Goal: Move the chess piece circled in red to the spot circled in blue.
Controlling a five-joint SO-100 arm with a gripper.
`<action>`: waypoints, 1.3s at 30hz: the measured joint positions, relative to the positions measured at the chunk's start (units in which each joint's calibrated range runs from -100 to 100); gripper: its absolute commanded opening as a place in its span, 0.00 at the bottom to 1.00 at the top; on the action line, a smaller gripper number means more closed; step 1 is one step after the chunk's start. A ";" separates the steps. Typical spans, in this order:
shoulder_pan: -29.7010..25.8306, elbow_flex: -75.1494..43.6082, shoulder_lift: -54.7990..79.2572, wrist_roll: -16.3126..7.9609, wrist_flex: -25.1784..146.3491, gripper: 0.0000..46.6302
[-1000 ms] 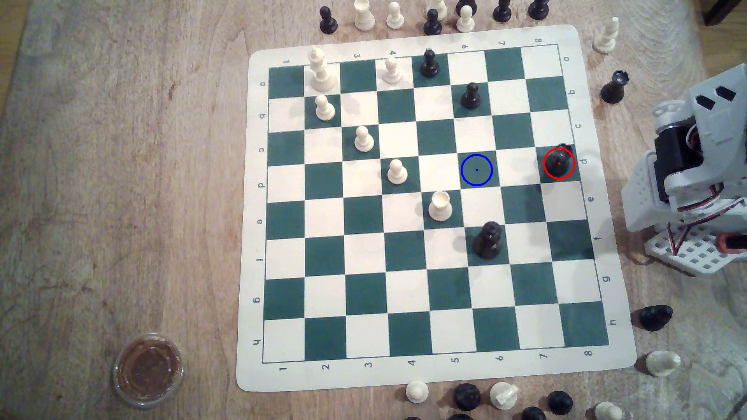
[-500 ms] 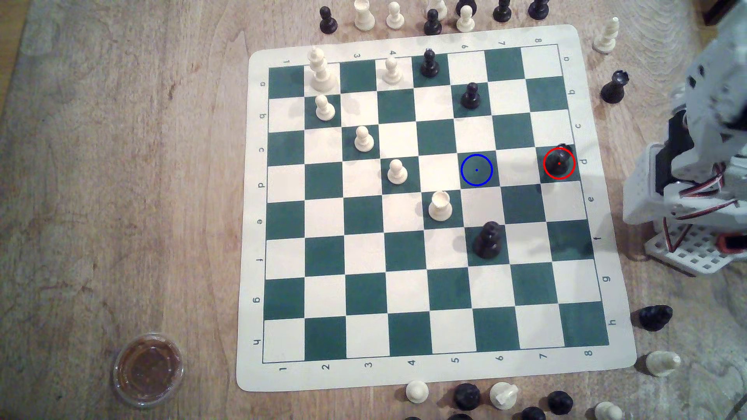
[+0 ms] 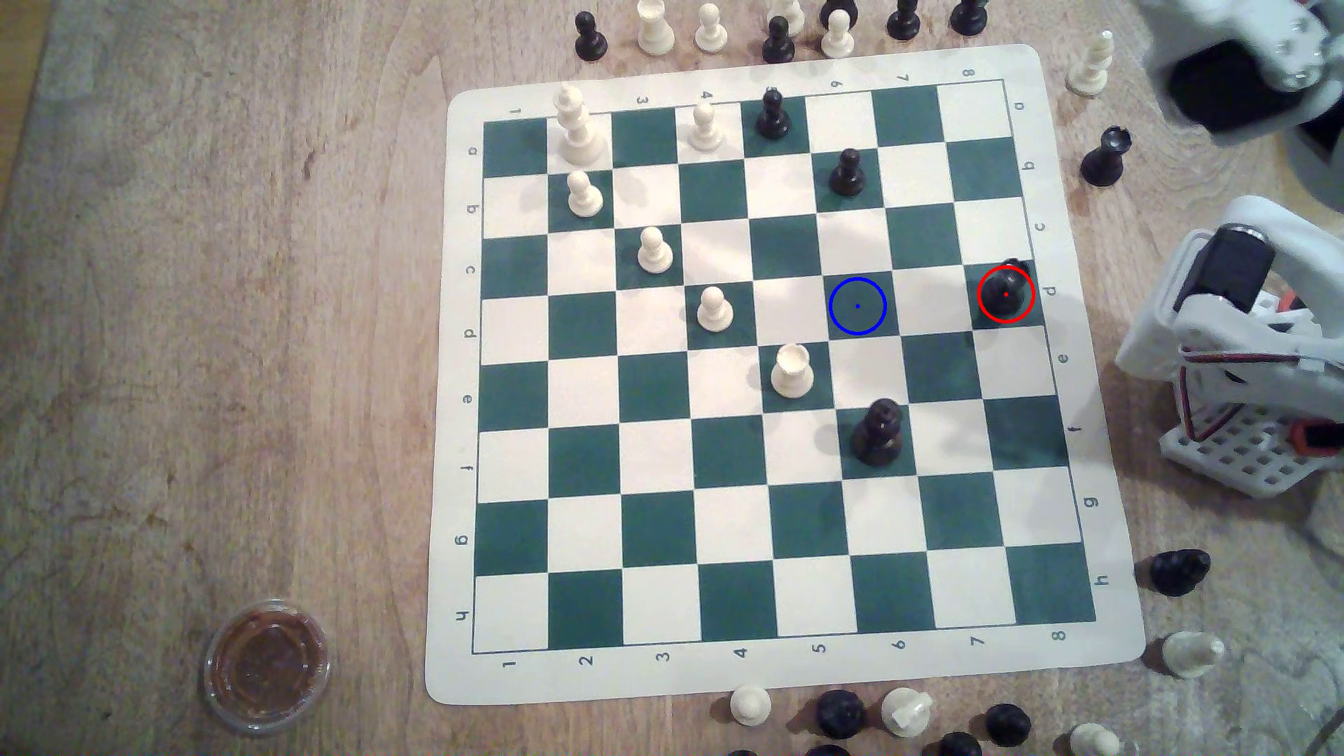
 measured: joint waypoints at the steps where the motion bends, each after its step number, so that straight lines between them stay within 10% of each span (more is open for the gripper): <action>1: 1.11 -1.36 0.00 0.05 5.98 0.26; 8: 3.47 -3.89 -0.17 -3.22 40.80 0.22; 13: 4.50 -0.90 -0.17 -4.35 54.10 0.43; 39: -1.25 7.23 31.50 -5.47 47.09 0.47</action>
